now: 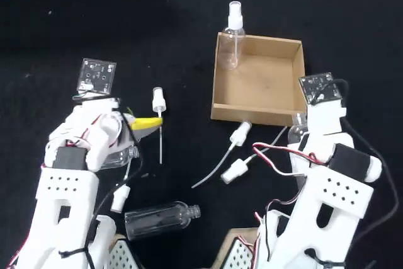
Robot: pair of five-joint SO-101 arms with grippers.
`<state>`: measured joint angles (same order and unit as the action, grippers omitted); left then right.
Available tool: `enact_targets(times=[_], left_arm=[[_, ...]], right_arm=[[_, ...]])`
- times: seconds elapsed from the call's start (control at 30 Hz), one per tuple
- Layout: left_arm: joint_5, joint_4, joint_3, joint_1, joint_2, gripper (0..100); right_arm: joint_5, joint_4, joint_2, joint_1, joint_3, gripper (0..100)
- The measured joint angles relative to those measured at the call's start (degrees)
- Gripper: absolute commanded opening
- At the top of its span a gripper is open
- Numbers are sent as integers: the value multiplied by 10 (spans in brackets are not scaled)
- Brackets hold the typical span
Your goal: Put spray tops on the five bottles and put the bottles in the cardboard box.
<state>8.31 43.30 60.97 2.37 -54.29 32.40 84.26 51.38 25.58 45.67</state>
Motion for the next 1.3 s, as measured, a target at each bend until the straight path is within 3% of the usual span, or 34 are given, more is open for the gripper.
enact_targets(times=[0.1, 0.3, 0.43, 0.67, 0.97, 1.13, 1.3], left_arm=[[-51, 4, -2, -4, 9, 468], [-76, 116, -113, -10, 128, 468], [-77, 158, -208, -11, 240, 468], [-77, 164, -298, -11, 394, 466], [5, 164, -368, -11, 465, 465], [-17, 172, -430, -11, 521, 464], [-24, 252, -545, -21, 628, 463]], right_arm=[[-4, 0, 1, -4, 19, 11], [-4, 0, 29, -4, 48, 11], [-4, 0, 55, -4, 66, 11], [-4, 0, 63, -4, 69, 11], [-4, 0, 64, -4, 72, 11], [-4, 0, 64, -4, 72, 11], [-4, 0, 64, -4, 72, 11]])
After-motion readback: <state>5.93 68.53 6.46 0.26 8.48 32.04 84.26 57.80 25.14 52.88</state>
